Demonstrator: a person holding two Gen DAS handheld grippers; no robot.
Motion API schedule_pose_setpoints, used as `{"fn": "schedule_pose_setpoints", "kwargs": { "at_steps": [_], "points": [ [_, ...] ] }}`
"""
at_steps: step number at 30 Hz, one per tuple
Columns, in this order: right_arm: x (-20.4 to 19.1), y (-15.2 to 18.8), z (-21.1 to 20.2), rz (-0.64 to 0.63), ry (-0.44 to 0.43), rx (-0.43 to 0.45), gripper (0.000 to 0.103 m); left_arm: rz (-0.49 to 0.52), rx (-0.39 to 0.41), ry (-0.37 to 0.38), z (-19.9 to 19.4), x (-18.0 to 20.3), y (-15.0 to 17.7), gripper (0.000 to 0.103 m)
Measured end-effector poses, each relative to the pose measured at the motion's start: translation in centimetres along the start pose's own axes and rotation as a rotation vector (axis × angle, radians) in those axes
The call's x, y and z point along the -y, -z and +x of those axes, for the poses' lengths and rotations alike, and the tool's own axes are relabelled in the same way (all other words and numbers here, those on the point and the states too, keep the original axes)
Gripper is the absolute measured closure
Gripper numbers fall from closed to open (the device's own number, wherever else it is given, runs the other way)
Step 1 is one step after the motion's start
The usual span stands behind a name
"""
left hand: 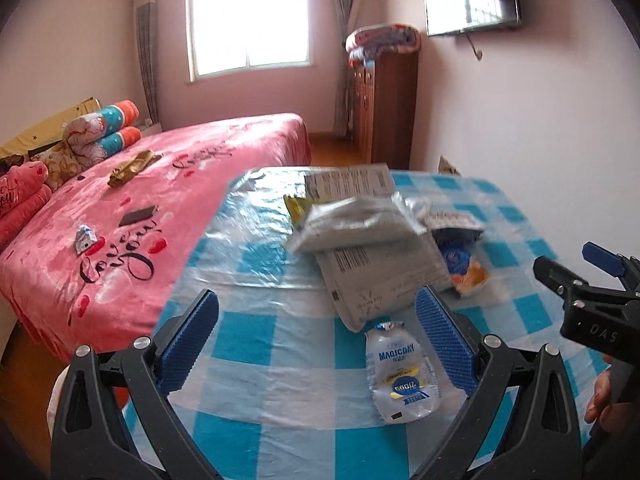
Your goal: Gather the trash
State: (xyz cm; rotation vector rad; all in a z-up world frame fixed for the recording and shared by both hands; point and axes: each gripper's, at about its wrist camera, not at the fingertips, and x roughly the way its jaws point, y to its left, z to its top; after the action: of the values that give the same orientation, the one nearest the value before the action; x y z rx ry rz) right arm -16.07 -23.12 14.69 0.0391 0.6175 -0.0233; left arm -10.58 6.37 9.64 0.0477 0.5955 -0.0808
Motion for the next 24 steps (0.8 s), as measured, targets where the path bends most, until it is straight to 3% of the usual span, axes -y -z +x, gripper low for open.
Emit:
{"fn": "schedule_pose_setpoints", "kwargs": {
  "at_steps": [7,19,24],
  "points": [
    [0.0,-1.8,-3.6,0.000,-0.007,0.119,0.004,-0.036,0.052,0.004,-2.4,-1.2,-0.6,0.004],
    [0.0,-2.5,-6.9,-0.004,0.033,0.220,0.004,-0.064,0.089,0.013,-4.4,-1.9,-1.3,0.004],
    [0.2,-2.7,-7.2,-0.005,0.044,0.223,0.004,-0.063,0.103,0.009,-5.0,-1.8,-1.5,0.004]
  ]
}}
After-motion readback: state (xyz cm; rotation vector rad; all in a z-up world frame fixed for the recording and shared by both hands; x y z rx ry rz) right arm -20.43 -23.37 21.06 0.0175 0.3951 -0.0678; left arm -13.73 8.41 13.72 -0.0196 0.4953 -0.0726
